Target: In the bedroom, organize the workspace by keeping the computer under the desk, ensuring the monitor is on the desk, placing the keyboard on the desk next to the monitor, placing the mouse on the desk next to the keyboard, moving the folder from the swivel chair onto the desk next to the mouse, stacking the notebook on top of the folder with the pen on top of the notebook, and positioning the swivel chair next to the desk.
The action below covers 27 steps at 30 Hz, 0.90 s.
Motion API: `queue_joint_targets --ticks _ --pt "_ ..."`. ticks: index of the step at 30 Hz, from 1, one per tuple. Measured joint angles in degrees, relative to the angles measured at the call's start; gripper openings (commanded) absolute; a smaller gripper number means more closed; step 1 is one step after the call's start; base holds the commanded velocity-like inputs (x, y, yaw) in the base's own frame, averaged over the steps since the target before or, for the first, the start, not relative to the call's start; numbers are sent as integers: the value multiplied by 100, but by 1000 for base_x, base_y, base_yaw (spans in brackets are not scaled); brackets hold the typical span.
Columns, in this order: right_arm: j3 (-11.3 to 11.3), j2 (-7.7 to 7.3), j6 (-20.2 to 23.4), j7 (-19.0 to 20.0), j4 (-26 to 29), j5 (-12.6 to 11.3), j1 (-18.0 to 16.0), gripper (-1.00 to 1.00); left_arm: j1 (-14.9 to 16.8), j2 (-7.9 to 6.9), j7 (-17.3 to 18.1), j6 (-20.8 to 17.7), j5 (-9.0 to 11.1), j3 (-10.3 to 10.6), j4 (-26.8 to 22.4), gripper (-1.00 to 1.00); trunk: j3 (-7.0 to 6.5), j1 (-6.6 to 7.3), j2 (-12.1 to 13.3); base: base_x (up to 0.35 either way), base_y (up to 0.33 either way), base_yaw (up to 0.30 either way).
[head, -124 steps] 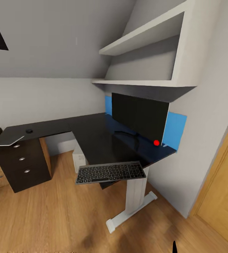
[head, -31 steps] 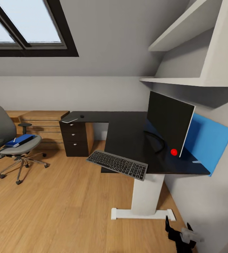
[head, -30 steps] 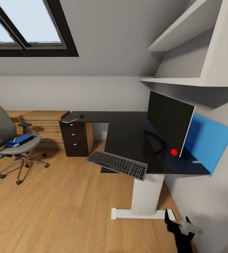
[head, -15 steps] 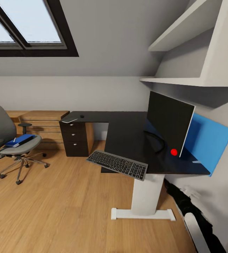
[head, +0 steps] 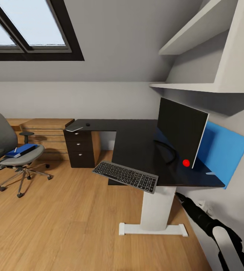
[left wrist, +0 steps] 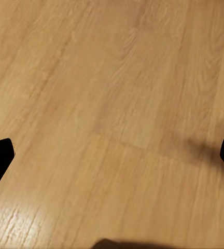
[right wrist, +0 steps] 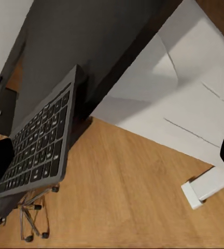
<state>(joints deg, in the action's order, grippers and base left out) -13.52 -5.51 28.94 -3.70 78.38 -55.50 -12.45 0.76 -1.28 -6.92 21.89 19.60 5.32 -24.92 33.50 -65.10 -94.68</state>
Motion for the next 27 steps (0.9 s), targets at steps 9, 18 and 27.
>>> queue_joint_targets --ticks 9,18,27 --pt "-25 -300 1409 233 -273 -1362 1 100 0 29 -12 11 38 -22 -58 100 0 0 0 0 0 0" --pt "-28 -303 1562 314 -278 -1441 1 100 -3 -13 35 -345 -30 7 -2618 100 -1 0 0 0 0 0" --pt "-12 -307 1594 344 -290 -1450 0 100 -261 -11 65 -1460 -85 160 -3695 100 2 1 -1 17 0 0"
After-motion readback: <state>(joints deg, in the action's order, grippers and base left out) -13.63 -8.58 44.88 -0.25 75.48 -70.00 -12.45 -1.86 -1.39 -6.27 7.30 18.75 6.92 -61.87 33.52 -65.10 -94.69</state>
